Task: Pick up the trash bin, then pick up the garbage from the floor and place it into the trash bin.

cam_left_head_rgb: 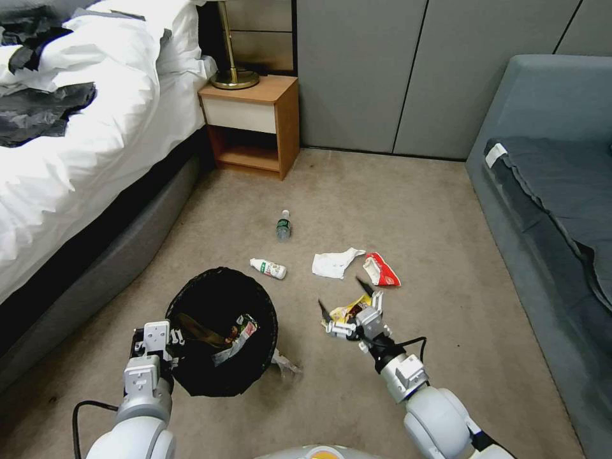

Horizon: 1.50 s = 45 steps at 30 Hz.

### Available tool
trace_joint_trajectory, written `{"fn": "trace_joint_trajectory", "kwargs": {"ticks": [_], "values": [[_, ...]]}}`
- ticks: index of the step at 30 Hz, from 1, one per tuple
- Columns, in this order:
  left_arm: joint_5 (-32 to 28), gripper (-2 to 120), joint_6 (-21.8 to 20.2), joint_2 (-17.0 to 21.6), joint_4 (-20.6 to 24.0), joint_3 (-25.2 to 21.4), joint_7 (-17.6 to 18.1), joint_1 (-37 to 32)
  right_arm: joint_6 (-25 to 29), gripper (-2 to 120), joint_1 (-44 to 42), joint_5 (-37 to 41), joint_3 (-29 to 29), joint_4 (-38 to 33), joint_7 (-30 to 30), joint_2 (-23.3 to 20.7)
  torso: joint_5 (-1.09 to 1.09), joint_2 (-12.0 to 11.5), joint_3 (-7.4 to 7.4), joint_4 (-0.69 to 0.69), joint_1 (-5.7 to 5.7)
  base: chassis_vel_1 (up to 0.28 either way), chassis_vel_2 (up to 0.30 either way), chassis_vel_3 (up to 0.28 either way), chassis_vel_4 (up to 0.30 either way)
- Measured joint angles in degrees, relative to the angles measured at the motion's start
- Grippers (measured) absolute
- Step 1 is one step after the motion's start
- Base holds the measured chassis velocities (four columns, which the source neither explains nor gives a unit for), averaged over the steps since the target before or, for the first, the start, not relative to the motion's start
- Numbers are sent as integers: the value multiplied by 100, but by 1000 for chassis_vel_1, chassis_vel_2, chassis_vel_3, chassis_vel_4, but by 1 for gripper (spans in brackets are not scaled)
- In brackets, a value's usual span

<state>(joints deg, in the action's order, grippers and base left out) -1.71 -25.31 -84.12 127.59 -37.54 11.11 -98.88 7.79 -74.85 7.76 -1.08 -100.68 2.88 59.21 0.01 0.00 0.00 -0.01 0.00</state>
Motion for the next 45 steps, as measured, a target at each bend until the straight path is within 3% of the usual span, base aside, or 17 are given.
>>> {"fn": "trace_joint_trajectory", "kwargs": {"ticks": [2, 3, 8, 13, 15, 17, 30, 45], "values": [[-9, 0, -32, -4, 0, -17, 5, 67, -347, 100, 489, 359, -616, 258, 76, -259, 0, 0, 0, 0, 0, 0, 0, 0, 0], [-9, 0, -32, -4, 0, -17, 5, 67, -347, 100, 489, 359, -616, 258, 76, -259, 0, 0, 0, 0, 0, 0, 0, 0, 0], [-12, 0, -56, -58, -59, -18, 11, 158, -908, 100, 1450, 979, -1725, 754, 30, -374, -1, 0, 0, 2, 0, 0, 0, 0, 0], [15, 0, -62, -108, -135, 0, 16, 205, -1025, 100, 2149, 1106, -2624, 1443, 10, -184, -2, 0, 1, 1, 0, 0, 0, 0, 0], [18, 0, -62, -112, -140, 4, 16, 207, -1025, 100, 2194, 1101, -2689, 1517, 11, -147, -1, 0, 1, 2, 0, 0, 0, 0, 0], [45, 0, -62, -143, -179, 21, 16, 226, -981, 100, 2411, 977, -2940, 1937, 29, 151, -1, 0, 0, 0, 0, 0, 0, 0, 0], [73, 0, -62, -168, -271, 23, 22, 249, -718, 100, 2578, 438, -3057, 3027, 244, 1128, -1, 0, 0, 1, 0, 0, 0, 0, 0], [87, 0, -39, -194, -273, 22, 28, 192, -461, 100, 2385, 71, -2924, 3811, 339, 1521, -2, 0, 0, 2, 0, 0, 0, 0, 0]]}}
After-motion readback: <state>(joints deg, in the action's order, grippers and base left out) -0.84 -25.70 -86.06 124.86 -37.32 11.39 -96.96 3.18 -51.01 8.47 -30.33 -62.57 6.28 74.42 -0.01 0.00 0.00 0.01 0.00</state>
